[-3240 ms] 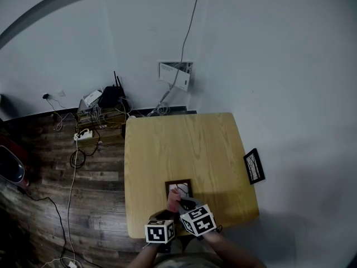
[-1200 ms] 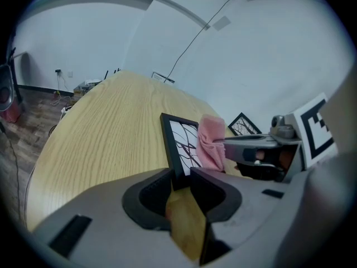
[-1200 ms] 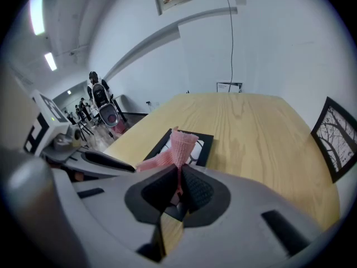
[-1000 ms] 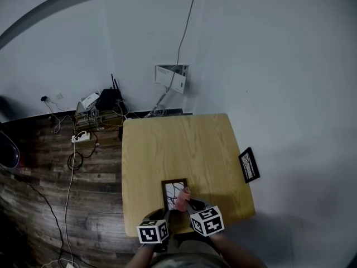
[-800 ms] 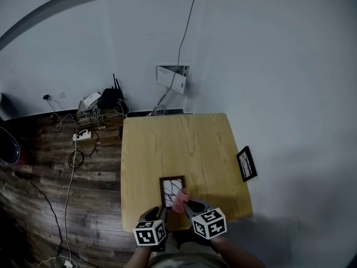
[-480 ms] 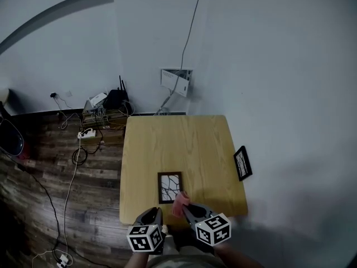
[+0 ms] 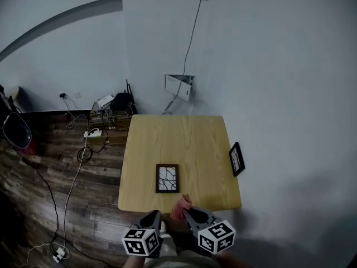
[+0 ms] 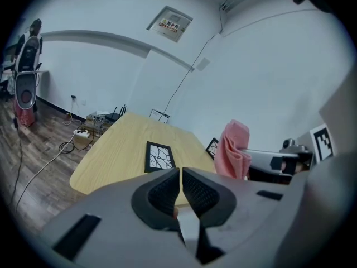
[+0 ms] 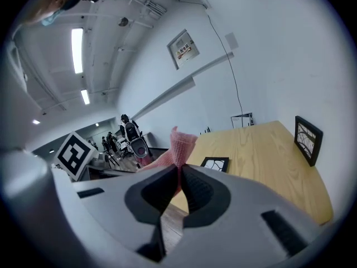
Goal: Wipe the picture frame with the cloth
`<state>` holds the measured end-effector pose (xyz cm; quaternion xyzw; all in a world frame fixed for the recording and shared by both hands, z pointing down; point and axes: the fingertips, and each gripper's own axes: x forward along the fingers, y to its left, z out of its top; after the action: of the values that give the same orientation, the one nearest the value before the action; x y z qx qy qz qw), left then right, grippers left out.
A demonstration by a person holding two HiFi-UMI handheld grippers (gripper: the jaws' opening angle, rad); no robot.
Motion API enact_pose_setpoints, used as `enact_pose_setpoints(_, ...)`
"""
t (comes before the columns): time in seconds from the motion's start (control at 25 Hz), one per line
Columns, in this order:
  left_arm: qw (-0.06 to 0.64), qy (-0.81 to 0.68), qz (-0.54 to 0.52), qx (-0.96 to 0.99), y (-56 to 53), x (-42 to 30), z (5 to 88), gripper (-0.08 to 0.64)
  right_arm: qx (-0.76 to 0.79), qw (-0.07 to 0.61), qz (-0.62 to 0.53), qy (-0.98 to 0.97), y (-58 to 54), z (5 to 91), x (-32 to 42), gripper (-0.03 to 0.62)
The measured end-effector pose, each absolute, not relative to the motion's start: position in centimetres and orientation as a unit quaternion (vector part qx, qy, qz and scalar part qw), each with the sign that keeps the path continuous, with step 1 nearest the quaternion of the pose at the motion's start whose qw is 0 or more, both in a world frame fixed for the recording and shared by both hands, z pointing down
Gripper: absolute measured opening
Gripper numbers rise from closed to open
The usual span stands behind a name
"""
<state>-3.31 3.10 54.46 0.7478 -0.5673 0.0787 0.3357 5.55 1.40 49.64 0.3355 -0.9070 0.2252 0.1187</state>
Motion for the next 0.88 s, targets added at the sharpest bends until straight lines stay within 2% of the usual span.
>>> enact_pose_setpoints(0.68, 0.308, -0.578, 0.037, 0.755, 10.3, -1.7, 50.4, 0.015, 0.32, 0.087, 0.201, -0.922, 8.9, 47.1, 7.5, 0.015)
enact_pose_setpoints(0.88, 0.307, -0.58, 0.029, 0.754, 10.8, -1.4, 50.2, 0.015, 0.333, 0.114, 0.189, -0.917, 9.5, 47.8, 8.3, 0.015)
